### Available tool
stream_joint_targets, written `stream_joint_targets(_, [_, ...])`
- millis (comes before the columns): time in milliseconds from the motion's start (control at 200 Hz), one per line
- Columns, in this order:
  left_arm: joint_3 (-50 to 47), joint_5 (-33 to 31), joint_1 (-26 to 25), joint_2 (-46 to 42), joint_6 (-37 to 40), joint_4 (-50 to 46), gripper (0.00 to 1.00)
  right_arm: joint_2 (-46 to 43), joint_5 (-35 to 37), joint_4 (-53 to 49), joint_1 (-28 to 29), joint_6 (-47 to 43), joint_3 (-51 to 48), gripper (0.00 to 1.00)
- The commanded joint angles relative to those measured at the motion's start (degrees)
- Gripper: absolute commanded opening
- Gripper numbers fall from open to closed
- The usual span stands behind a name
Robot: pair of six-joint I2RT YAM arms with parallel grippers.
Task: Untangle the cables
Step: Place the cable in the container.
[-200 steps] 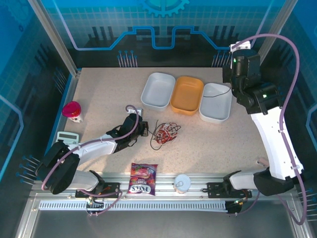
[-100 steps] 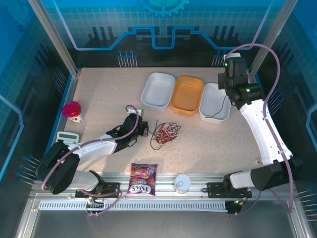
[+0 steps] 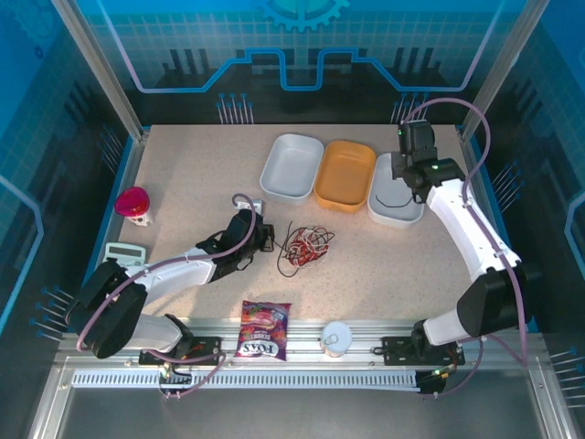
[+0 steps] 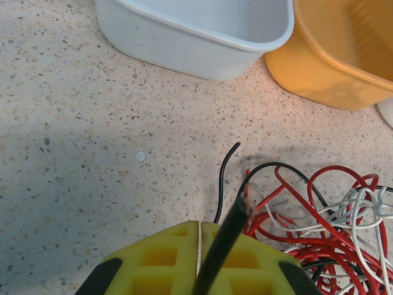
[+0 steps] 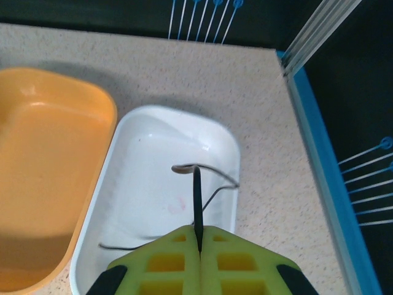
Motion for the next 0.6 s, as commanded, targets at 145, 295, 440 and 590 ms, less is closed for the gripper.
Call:
stream_joint_targets(145, [-0.06, 0.91, 0.29, 0.05, -0.76, 0.10, 0.00, 6.30, -4.10, 3.97, -1.15, 5.07, -3.37, 0.00])
stream_joint_targets(295, [-0.81, 0.65, 0.32, -0.58, -0.94, 0.20, 0.00, 11.90, -5.30, 4.54, -1.44, 5.27, -2.69, 0.00])
stream_joint_targets(440, [-1.23, 0.47, 0.33, -1.35, -0.93, -0.25, 0.00, 16.09, -4.95, 4.00, -1.51, 6.00, -2.03, 0.00])
stream_joint_targets(590, [-1.42, 0.57, 0.34, -1.73, -0.93, -0.38, 0.00, 17.57, -4.43, 4.07, -2.09, 7.82, -3.18, 0.00])
